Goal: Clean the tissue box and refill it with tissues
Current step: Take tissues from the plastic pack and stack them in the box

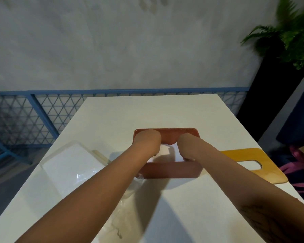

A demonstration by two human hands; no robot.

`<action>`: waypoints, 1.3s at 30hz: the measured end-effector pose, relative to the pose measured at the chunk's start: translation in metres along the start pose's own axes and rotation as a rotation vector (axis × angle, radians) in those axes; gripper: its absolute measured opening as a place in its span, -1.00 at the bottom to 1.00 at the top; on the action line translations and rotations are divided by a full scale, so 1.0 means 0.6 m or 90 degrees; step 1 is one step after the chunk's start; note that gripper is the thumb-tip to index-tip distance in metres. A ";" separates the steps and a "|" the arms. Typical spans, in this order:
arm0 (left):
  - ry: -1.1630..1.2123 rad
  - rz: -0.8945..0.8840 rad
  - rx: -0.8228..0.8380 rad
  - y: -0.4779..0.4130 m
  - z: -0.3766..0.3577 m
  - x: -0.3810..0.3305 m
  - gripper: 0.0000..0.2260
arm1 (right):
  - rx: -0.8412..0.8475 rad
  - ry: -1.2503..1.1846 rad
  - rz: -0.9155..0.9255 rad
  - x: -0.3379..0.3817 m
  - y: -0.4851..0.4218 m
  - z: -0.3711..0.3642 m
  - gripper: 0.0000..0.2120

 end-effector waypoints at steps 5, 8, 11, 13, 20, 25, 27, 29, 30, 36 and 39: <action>0.013 -0.051 0.035 0.001 -0.017 -0.010 -0.73 | -0.020 0.028 0.021 0.002 0.002 0.016 -0.64; 0.025 -0.081 0.053 0.003 -0.026 -0.014 -0.69 | -0.076 0.062 -0.003 0.005 0.007 0.047 -0.69; 0.029 -0.094 0.078 0.000 -0.035 -0.017 -0.73 | -0.065 0.086 -0.003 0.014 0.001 0.048 -0.79; 0.033 -0.097 0.113 -0.005 -0.047 -0.017 -0.74 | 0.004 0.058 0.020 0.016 -0.008 0.020 -0.88; 0.083 -0.090 0.184 -0.008 -0.065 -0.009 -0.75 | 0.122 -0.062 0.032 0.000 -0.016 -0.037 -0.86; 0.045 -0.097 0.177 0.005 -0.063 -0.011 -0.74 | 0.119 -0.083 0.062 0.012 -0.007 -0.028 -0.91; 0.079 -0.097 0.125 0.014 -0.046 -0.006 -0.72 | 0.052 -0.082 0.065 0.015 -0.001 -0.006 -0.74; 0.155 -0.106 0.039 0.036 -0.013 0.005 -0.71 | -0.039 -0.038 0.074 0.021 0.012 0.029 -0.73; 0.206 -0.108 -0.008 0.054 0.005 0.015 -0.73 | -0.092 -0.023 0.085 0.027 0.023 0.047 -0.78; 0.537 -0.012 -0.216 0.172 0.048 0.126 -0.81 | -0.288 -0.096 0.220 0.095 0.113 0.099 -0.78; 0.636 0.099 -0.328 0.228 0.017 0.200 -0.84 | -0.328 -0.113 0.322 0.143 0.158 0.086 -0.81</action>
Point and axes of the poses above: each hand's wrist, its own y-axis away from the middle knuckle, its own z-axis out of the back of the hand, x = y × z, the point moved 10 cm from there along -y, towards the middle knuckle, and after that the axes turned 13 degrees about z, right-handed, at the moved point
